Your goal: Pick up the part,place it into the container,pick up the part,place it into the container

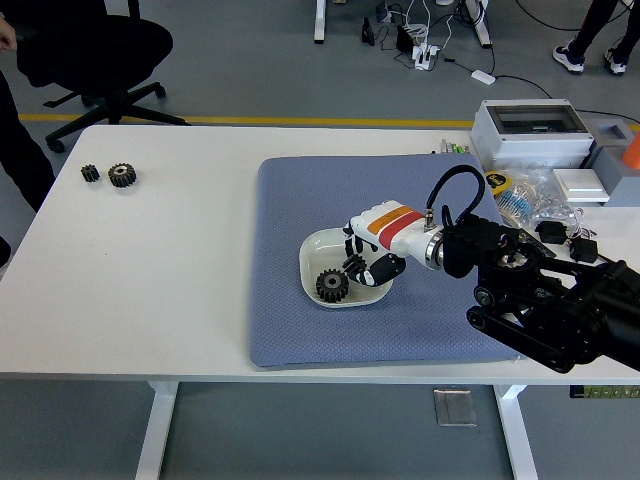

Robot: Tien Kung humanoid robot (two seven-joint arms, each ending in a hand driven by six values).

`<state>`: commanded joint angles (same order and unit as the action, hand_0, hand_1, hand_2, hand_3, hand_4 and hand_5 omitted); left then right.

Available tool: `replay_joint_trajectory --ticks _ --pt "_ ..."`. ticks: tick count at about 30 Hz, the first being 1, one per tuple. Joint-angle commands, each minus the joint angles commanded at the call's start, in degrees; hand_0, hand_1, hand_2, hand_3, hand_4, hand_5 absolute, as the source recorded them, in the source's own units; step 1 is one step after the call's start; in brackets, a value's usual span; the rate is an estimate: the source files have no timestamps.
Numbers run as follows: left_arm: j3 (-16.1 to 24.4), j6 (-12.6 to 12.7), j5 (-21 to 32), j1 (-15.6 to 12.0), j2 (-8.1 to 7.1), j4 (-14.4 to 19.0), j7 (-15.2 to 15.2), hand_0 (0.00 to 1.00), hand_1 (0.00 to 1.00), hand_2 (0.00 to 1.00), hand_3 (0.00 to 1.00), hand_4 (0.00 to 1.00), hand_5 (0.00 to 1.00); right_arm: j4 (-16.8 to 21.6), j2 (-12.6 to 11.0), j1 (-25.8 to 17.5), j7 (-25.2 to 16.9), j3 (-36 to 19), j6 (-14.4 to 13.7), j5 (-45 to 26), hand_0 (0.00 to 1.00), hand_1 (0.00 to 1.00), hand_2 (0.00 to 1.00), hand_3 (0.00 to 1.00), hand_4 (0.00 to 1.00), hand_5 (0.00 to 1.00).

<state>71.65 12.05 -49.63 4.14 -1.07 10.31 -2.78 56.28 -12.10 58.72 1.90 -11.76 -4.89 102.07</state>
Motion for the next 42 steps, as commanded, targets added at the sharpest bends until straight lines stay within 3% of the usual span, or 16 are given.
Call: replay_joint_trajectory --ticks 4,5,10,11,21,26,30,34,35,40,41,42 --pt "-0.06 -0.12 -0.10 0.00 -0.01 0.00 -0.11 0.750 0.743 0.784 0.586 0.668 0.597 0.28 -0.62 -0.16 0.29 -0.90 1.13 0.78 0.227 0.446 0.603 0.551 0.902 0.329" --pt "-0.06 -0.18 -0.11 0.02 0.00 0.00 -0.13 0.750 0.745 0.785 0.587 0.666 0.591 0.33 -0.79 -0.16 0.19 -1.17 1.19 0.86 0.278 0.468 0.681 0.602 0.934 0.350" --pt "0.00 -0.32 -0.22 0.17 0.00 0.00 -0.17 0.750 0.745 0.785 0.587 0.666 0.591 0.52 -1.58 -0.10 0.02 -2.54 1.05 0.95 0.278 0.468 0.681 0.602 0.934 0.350" --pt "0.02 -0.33 -0.26 0.21 0.01 0.00 -0.18 0.751 0.746 0.785 0.586 0.666 0.592 0.63 -1.79 -0.15 -0.06 -2.97 0.92 0.96 0.284 0.468 0.679 0.596 0.897 0.322" --pt "0.24 -0.35 -0.26 0.43 0.14 0.00 -0.16 0.751 0.747 0.787 0.588 0.666 0.592 2.75 -5.02 -2.39 -1.28 -11.46 -2.44 -0.45 0.284 0.469 0.675 0.584 0.882 0.323" --pt "0.51 -0.35 -0.28 0.34 0.18 0.00 -0.09 0.751 0.747 0.787 0.589 0.667 0.592 1.37 -7.07 -4.57 -2.37 -16.10 -7.51 -10.96 0.303 0.469 0.673 0.563 0.900 0.366" --pt "0.89 -0.38 -0.84 0.27 0.20 0.00 -0.20 0.751 0.748 0.787 0.589 0.668 0.594 0.58 -8.76 -6.12 -3.44 -18.25 -8.35 -20.64 0.293 0.473 0.665 0.555 0.915 0.409" --pt "1.29 -0.33 -1.18 0.19 0.30 0.00 -0.19 0.751 0.748 0.787 0.589 0.668 0.594 2.19 -11.22 -9.21 -7.11 -22.05 -6.26 -30.33 0.293 0.473 0.665 0.555 0.915 0.409" --pt "1.36 -0.32 -1.21 0.17 0.32 0.00 -0.18 0.751 0.748 0.787 0.589 0.667 0.597 2.77 -11.89 -10.27 -7.98 -23.33 -5.24 -32.93 0.415 0.542 0.701 0.578 0.966 0.603" --pt "1.51 -0.32 -1.53 0.27 0.49 0.00 -0.25 0.751 0.748 0.787 0.589 0.667 0.597 5.53 -14.73 -15.60 -9.24 -28.78 0.13 -44.85 0.415 0.542 0.701 0.578 0.966 0.603" --pt "1.43 -0.36 -1.52 0.30 0.51 0.00 -0.26 0.751 0.747 0.787 0.588 0.667 0.597 6.03 -15.11 -16.80 -9.04 -29.96 1.32 -47.38 0.554 0.622 0.758 0.649 0.998 0.763" --pt "1.44 -0.39 -1.58 0.30 0.55 0.00 -0.27 0.751 0.747 0.787 0.588 0.667 0.597 6.53 -15.38 -18.15 -8.93 -31.35 2.56 -49.62 0.554 0.622 0.758 0.649 0.998 0.763"
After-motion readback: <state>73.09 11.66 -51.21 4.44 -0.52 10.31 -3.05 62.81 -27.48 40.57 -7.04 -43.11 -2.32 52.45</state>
